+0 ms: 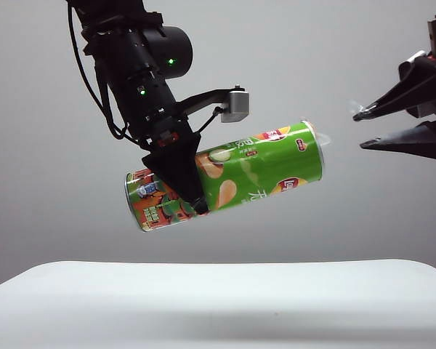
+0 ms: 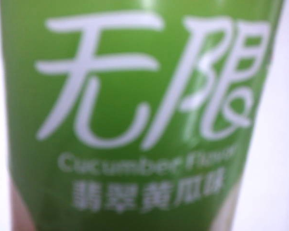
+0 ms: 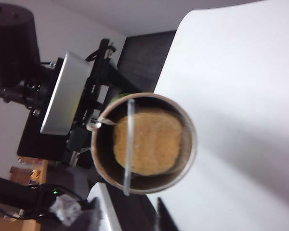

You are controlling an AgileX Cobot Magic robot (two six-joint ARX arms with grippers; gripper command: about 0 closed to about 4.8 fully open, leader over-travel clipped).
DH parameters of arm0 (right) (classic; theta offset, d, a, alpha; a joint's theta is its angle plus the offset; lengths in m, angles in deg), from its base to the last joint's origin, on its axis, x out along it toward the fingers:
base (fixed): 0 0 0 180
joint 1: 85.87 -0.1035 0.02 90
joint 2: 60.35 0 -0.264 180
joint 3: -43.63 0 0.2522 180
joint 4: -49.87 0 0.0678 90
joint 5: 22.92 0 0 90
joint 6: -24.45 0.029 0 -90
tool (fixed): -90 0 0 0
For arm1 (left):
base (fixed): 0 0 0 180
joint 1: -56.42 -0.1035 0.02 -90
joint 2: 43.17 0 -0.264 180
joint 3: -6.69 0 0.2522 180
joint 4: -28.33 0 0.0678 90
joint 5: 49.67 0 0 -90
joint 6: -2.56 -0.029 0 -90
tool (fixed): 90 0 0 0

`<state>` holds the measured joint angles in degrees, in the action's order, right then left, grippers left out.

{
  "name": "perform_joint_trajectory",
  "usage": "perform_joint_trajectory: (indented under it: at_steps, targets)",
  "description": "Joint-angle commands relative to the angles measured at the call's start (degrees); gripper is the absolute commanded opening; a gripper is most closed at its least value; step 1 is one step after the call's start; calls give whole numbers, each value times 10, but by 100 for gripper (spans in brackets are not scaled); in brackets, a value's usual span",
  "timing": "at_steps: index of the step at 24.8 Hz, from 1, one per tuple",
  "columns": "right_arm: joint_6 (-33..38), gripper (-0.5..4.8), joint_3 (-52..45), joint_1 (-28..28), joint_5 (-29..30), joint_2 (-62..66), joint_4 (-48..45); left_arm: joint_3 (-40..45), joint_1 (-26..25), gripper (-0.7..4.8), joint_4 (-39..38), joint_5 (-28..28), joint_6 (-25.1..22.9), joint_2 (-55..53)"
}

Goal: Pick up the green tub of chips from the desk, pull out the transparent container with the chips inside partially, and then place the chips back on the desk.

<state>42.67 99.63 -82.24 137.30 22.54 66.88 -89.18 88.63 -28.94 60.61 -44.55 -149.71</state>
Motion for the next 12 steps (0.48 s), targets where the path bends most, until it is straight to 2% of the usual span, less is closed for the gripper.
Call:
perform_joint_trajectory:
  at_steps: [1, 4, 5, 9, 12]
  targets:
    - [14, 149, 1, -9, 6, -2, -22, -1, 14, 231, 5, 10, -9, 4]
    - [16, 148, 1, -23, 5, -2, -24, -1, 29, 230, 6, 9, -9, 2]
    - [17, 146, 1, -25, 5, -2, -24, -1, 32, 209, 9, 9, -9, 1]
    - [17, 112, 1, -27, 5, -2, -17, -2, 36, 209, 8, 3, -9, 0]
    - [16, 112, 1, -27, 7, -2, -6, -3, 35, 209, 5, 1, -9, 0]
